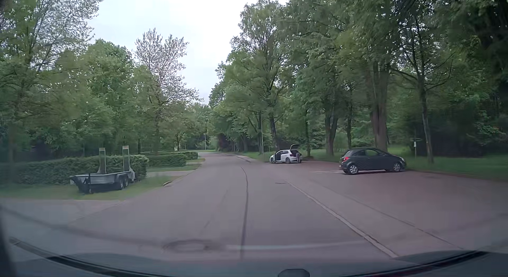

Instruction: Follow the waypoints while adhering to traffic rules and regulations

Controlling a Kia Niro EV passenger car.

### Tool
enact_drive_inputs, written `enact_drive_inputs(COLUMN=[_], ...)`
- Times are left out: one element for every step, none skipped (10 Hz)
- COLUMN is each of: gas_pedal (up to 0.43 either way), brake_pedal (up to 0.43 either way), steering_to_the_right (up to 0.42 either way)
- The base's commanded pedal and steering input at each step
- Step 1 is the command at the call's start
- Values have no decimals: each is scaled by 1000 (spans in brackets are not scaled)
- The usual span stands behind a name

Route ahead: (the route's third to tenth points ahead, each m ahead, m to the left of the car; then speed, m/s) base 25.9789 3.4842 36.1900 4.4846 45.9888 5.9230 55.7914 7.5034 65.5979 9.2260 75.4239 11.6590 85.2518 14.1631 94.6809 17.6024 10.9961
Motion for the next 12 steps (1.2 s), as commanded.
enact_drive_inputs(gas_pedal=[177,177,177,177,177,177,177,177,177,177,169,169], brake_pedal=[0,0,0,0,0,0,0,0,0,0,0,0], steering_to_the_right=[-34,-34,-31,-29,-30,-30,-31,-30,-29,-28,-24,-22])
